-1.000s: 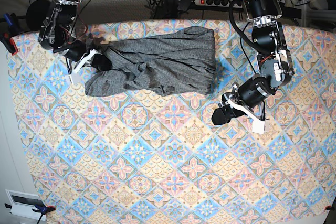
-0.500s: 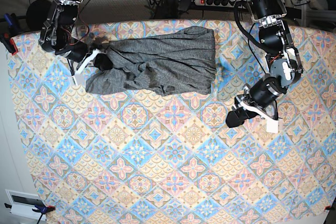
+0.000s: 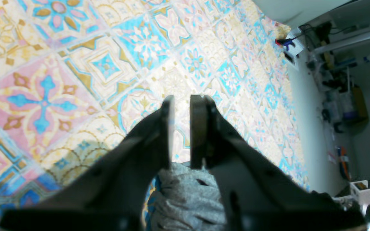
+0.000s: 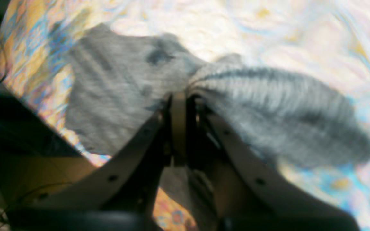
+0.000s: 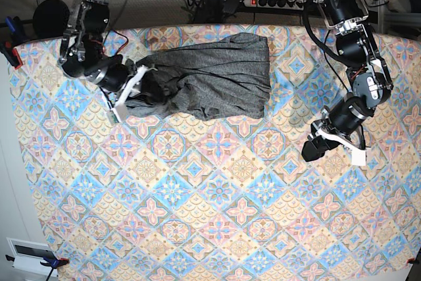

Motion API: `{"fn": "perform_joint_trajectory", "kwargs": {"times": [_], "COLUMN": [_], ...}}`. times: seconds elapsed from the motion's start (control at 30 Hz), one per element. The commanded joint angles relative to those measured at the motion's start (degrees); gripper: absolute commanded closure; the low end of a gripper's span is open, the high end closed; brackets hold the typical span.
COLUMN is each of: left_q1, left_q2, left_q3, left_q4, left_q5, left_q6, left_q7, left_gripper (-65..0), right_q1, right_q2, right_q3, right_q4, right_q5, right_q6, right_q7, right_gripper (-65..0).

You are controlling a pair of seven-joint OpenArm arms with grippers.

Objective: Layout the t-shirt on the table in an organized manner, then fold the t-shirt properly
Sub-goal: 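Fold the strip end with the right gripper over onto the shirt middle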

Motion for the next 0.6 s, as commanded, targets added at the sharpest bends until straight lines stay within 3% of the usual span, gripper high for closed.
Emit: {"fn": "perform_joint_trajectory", "kwargs": {"times": [0.0,0.13,0.27,0.33,0.47,0.57], "left_q1": [-0.9,-0.9,-0.9,-0.9,-0.9,-0.9], "left_q2": [-0.7,-0.7,-0.7,-0.7,-0.7,-0.7], "left_q3": [-0.1,-0.1,-0.1,-0.1,-0.1,-0.1], "left_q4": [0.8,0.8,0.8,0.8,0.8,0.8], "left_q5": [-1.0,-1.0,-0.9,-0.9,-0.9,-0.9], "left_q6": [-0.4,-0.4,-0.4,-0.4,-0.4,-0.4], "left_q7": [-0.9,-0.9,-1.0,-1.0,-1.1,-1.3], "left_gripper": [-9.3,-9.3,-9.3,-9.3,-9.3,-9.3], "right_q1": [-0.1,-0.2,-0.3,-0.3,-0.2,0.6], "right_q2": [0.3,0.3,0.3,0.3,0.4,0.9], "right_q3": [-1.3,-7.7,-14.9,-18.5,-26.7,-30.0], "right_q4": [1.6,3.0,3.3,3.3,3.3,3.2], "right_q5": [1.3,1.2,1.2,1.2,1.2,1.2], "right_q6": [0.4,0.4,0.2,-3.0,-13.2,-16.7], "right_q7": [0.9,1.4,5.1,6.8,9.5,10.2], "right_gripper": [0.0,0.0,0.0,0.0,0.0,0.0]}}
